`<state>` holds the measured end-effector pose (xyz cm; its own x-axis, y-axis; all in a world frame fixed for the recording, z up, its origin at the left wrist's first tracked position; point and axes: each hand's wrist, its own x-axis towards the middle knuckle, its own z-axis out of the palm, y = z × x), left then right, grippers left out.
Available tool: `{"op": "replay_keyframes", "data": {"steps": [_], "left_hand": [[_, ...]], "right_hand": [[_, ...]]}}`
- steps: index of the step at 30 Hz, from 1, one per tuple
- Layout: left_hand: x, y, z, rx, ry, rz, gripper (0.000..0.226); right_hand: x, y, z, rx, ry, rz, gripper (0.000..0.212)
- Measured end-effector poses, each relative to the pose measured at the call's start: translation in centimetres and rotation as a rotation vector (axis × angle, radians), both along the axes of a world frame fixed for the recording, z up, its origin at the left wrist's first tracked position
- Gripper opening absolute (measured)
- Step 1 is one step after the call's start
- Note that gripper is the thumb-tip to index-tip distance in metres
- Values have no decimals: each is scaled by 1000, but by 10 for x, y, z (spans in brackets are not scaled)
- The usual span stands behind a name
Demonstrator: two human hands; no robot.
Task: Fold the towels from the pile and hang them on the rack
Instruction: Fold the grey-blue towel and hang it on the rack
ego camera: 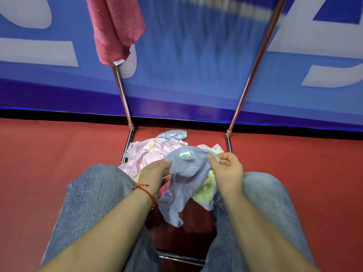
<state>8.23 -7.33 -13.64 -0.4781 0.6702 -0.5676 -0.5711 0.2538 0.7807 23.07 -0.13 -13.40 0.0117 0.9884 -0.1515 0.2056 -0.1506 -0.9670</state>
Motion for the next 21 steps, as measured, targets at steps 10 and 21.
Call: {"op": "replay_keyframes", "data": {"steps": [10, 21], "left_hand": [[33, -1, 5, 149, 457, -112, 11], [29, 0, -4, 113, 543, -137, 13]], "right_hand": [[-24, -22, -3, -78, 163, 208, 25], [-25, -23, 6, -102, 229, 246, 21]]}}
